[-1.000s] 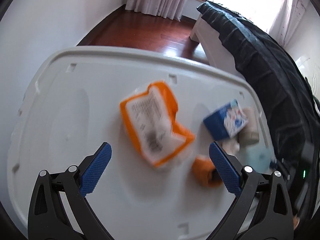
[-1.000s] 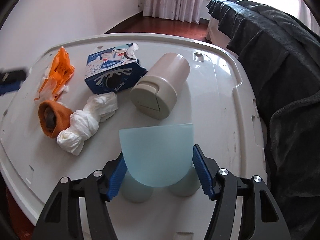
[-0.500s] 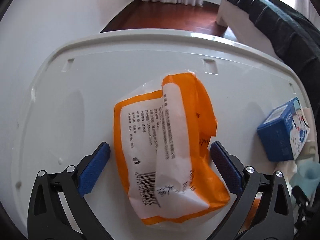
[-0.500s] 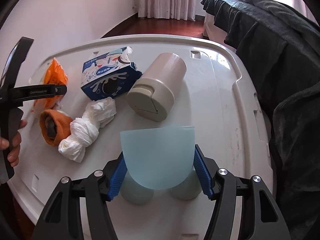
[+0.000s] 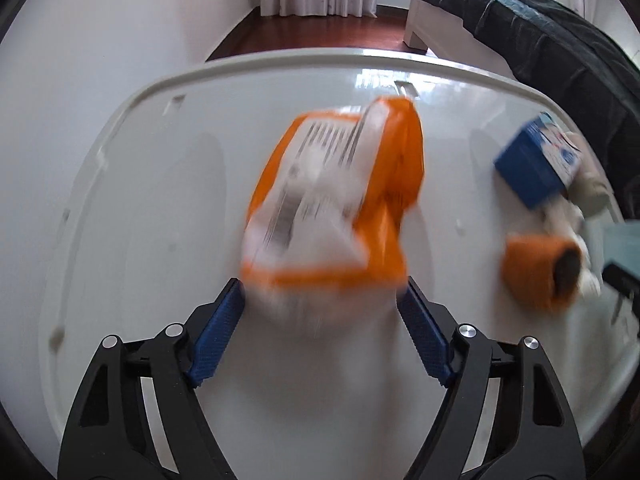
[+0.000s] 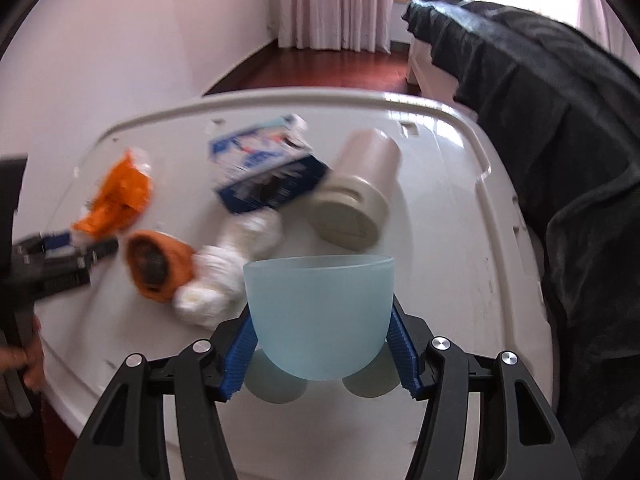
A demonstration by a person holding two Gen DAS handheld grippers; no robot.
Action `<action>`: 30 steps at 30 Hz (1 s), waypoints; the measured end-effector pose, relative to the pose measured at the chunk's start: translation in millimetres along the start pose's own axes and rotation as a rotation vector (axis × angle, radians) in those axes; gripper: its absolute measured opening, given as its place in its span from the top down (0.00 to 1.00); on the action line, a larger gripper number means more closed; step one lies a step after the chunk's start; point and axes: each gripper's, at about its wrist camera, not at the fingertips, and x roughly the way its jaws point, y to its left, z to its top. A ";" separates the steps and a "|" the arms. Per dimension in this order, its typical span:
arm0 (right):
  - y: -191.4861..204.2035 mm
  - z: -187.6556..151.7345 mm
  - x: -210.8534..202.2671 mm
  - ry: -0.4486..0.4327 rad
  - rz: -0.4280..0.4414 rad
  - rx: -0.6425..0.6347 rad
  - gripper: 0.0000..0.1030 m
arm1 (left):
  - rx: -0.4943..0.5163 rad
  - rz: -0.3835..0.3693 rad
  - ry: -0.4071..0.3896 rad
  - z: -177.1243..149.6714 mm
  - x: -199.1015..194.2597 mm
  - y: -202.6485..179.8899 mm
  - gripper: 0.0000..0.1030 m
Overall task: Collect trash
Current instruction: 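Grasp the orange-white snack bag with the left tool while the right tool holds the cup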
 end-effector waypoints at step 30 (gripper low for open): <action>47.2 -2.7 -44.7 -0.095 0.113 -0.034 0.43 | 0.203 -0.046 -0.096 61.3 39.8 -16.5 0.62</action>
